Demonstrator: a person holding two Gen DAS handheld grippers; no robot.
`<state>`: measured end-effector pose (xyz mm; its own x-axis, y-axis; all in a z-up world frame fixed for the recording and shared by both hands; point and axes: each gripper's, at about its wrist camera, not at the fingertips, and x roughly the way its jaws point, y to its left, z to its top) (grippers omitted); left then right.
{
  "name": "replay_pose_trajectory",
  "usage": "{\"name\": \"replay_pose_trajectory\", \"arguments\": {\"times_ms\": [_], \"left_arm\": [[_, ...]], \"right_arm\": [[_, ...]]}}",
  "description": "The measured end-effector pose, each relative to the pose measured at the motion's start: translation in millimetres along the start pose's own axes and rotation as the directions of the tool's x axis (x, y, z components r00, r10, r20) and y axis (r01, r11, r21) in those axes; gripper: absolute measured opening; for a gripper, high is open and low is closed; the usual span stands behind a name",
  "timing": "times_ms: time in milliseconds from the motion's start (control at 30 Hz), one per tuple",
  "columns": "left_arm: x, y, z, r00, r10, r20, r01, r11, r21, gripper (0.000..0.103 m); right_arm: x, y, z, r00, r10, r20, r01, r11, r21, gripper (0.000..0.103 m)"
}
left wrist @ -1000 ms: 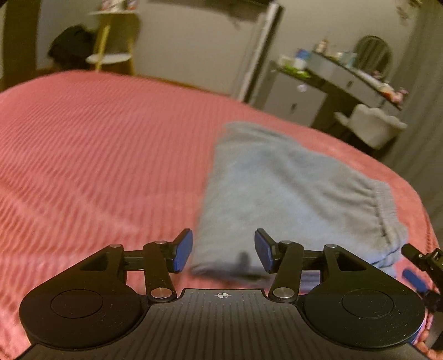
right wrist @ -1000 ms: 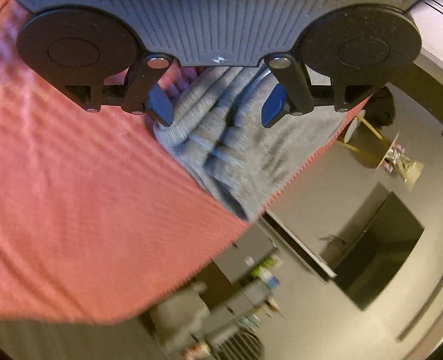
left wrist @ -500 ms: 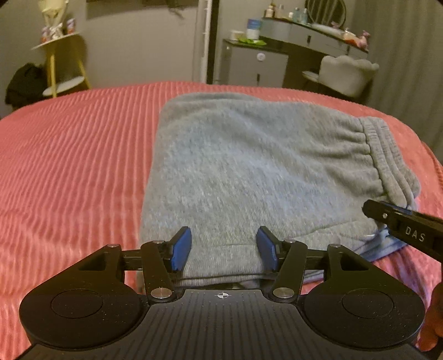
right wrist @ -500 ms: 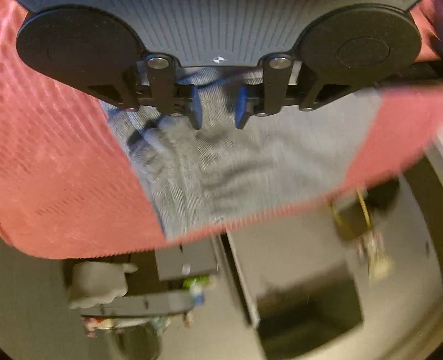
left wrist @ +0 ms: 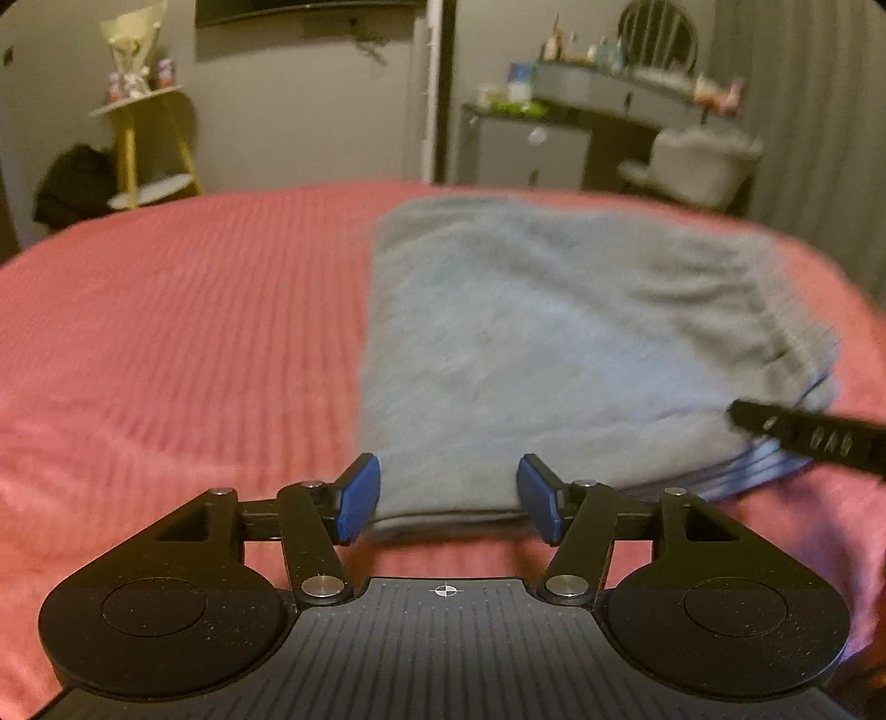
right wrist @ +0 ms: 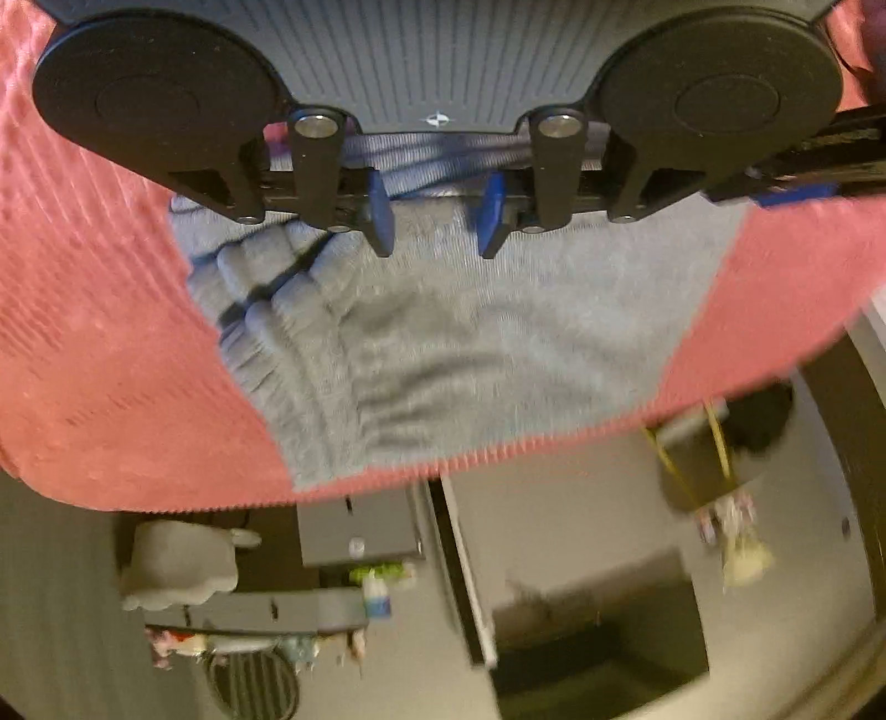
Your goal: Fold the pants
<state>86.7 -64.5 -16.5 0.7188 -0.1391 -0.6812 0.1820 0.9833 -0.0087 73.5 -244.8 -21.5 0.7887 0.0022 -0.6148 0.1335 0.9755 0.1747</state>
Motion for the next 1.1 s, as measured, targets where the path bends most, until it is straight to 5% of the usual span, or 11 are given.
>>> {"name": "replay_pose_trajectory", "arguments": {"times_ms": [200,367,433,600,667,800,900,1000,1100], "left_arm": [[-18,12,5,0.999,0.024,-0.045,-0.026,0.999,-0.043,0.061],[-49,13,-3,0.999,0.024,-0.046,-0.026,0.999,-0.028,0.072],[-60,12,-10,0.999,0.026,-0.037,-0.026,0.999,-0.021,0.073],[-75,13,-28,0.998,0.008,-0.055,-0.010,0.999,-0.039,0.079],[-80,15,-36,0.999,0.004,-0.041,-0.006,0.999,-0.049,0.080],[-85,24,-45,1.000,0.001,-0.008,-0.002,0.993,-0.116,0.080],[-86,35,-45,1.000,0.001,0.012,0.001,0.981,-0.196,0.080],[-83,45,-47,1.000,0.013,0.017,-0.008,0.968,-0.250,0.081],[-72,58,-45,1.000,0.004,-0.006,-0.006,0.944,-0.329,0.080]], "right_arm": [[5,11,-3,0.999,-0.043,-0.002,0.042,0.996,-0.078,0.034],[-6,-19,1,1.000,0.012,-0.007,-0.011,0.996,0.086,0.034],[-12,-21,-1,0.999,-0.035,-0.031,0.038,0.994,0.107,0.052],[-32,-31,-6,0.997,-0.039,-0.066,0.050,0.985,0.163,0.069],[-38,-31,-11,0.996,-0.003,-0.094,0.020,0.983,0.185,0.087],[-42,-18,-15,0.977,0.171,-0.130,-0.139,0.965,0.222,0.089],[-26,-12,-21,0.913,0.387,-0.125,-0.309,0.860,0.405,0.089],[5,-8,-28,0.846,0.521,-0.110,-0.363,0.715,0.598,0.087],[25,-2,-25,0.832,0.554,-0.031,-0.402,0.642,0.653,0.085]]}}
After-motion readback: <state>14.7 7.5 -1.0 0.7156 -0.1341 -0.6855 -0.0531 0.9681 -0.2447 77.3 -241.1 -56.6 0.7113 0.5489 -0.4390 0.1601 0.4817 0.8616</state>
